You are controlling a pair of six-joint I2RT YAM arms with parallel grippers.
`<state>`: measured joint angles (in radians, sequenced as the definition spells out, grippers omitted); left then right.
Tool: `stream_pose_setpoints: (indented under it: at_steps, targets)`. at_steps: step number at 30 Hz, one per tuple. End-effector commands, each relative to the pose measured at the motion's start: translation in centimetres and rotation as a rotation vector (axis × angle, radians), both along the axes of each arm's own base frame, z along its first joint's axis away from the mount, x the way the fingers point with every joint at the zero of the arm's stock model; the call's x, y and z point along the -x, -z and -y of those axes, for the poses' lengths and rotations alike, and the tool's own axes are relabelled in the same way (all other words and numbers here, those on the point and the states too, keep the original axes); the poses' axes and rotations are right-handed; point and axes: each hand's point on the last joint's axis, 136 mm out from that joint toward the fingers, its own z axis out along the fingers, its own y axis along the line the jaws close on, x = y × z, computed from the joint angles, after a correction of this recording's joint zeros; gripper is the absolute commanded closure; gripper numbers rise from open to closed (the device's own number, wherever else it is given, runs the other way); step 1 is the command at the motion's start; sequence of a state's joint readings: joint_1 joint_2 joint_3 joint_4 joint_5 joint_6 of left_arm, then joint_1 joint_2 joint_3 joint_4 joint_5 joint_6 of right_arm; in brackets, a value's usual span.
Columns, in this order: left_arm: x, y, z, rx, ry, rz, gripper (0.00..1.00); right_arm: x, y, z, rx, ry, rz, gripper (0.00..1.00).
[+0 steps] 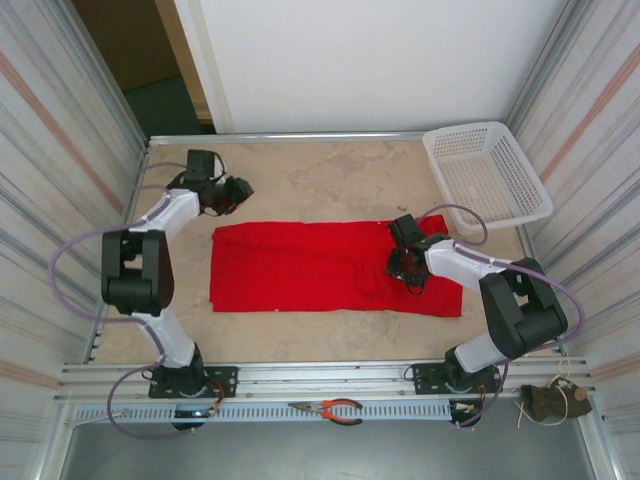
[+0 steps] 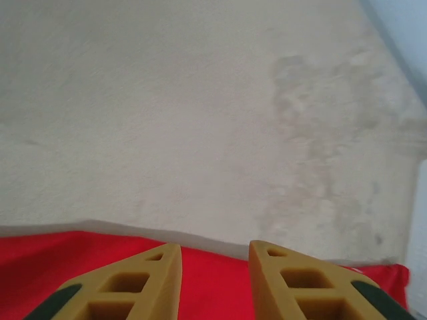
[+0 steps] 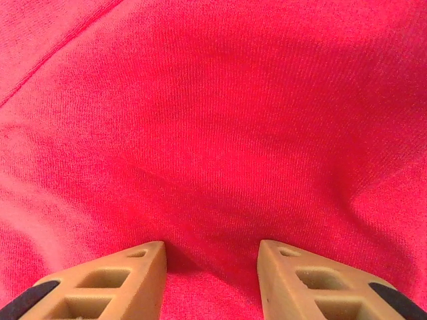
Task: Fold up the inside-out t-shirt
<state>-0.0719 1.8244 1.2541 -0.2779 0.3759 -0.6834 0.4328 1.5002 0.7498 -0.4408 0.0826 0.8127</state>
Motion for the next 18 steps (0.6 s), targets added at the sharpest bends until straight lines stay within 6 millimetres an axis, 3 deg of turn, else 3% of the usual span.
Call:
stream_pose_setpoints:
  at_steps: [1,7,12,15,18]
  targets:
    - [1.4,2.8,-1.1,0.028,-0.041,-0.084,0.68,1.7,1.0,1.2,0.054,0.034,-0.065,0.6]
    - [4.5,6.8,-3.2,0.032,-0.116,-0.157,0.68,1.7,1.1,1.3,0.055,0.041,-0.065,0.6]
    - [5.2,8.9,-4.9,0.006,-0.15,-0.188,0.67,1.8,0.7,1.2,0.048,0.046,-0.061,0.6]
    - [4.3,8.1,-5.7,0.012,-0.149,-0.15,0.67,1.6,-0.5,0.9,0.023,0.04,-0.038,0.6]
    - [3.1,4.7,-5.7,0.011,-0.12,-0.059,0.65,1.0,-2.6,0.6,-0.003,0.021,0.01,0.59]
